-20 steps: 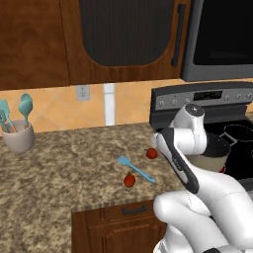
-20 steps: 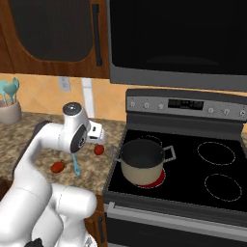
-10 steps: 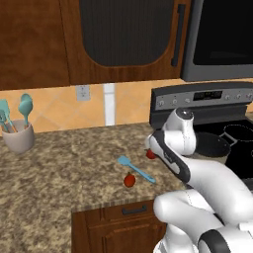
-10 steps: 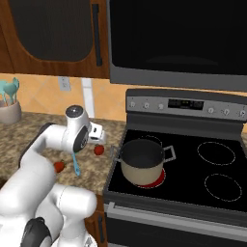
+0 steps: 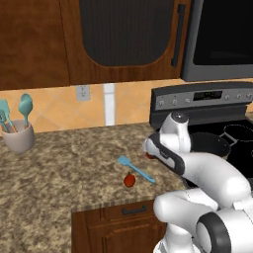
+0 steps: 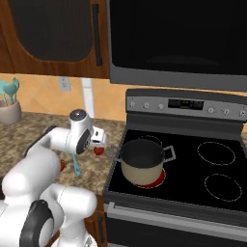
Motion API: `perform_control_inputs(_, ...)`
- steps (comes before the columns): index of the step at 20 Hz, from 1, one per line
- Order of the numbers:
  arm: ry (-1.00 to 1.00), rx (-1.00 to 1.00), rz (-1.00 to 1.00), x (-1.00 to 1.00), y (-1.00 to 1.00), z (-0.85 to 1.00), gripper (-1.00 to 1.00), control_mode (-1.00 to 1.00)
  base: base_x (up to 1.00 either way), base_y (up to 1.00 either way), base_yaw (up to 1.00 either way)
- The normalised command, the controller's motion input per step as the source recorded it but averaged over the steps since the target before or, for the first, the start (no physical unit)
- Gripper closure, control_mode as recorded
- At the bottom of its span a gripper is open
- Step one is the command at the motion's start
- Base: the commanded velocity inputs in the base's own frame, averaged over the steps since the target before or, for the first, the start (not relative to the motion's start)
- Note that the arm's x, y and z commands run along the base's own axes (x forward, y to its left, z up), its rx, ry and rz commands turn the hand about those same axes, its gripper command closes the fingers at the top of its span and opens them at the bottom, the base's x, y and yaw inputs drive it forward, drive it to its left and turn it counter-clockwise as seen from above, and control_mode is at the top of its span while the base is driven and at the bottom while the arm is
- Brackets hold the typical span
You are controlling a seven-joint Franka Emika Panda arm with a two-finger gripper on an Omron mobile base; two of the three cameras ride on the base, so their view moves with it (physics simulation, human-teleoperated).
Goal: Put the tomato and bell pepper in the pot. Retrieve the spatula and lightly stir the vegetables in the pot.
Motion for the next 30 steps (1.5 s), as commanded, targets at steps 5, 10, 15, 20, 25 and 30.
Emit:
perform_control_inputs(5,0.07,0.0,0.0,0.05,0.0,-0.25,-1.0,-1.0,0.0,0.0,0.0)
perform_control_inputs(10,0.02,0.0,0.0,0.32,0.0,-0.25,-1.0,-1.0,0.0,0.0,0.0)
perform_control_inputs(15,0.0,0.0,0.0,0.25,0.0,-0.19,-1.0,-1.0,0.0,0.0,0.0)
perform_control_inputs(20,0.01,0.0,0.0,0.21,0.0,-0.23,-1.0,-1.0,0.0,0.0,0.0)
perform_control_inputs(25,0.04,0.0,0.0,0.24,-0.01,-0.21,-1.0,-1.0,0.0,0.0,0.0)
perform_control_inputs(30,0.02,0.0,0.0,0.12,-0.01,-0.15,-1.0,-1.0,0.0,0.0,0.0)
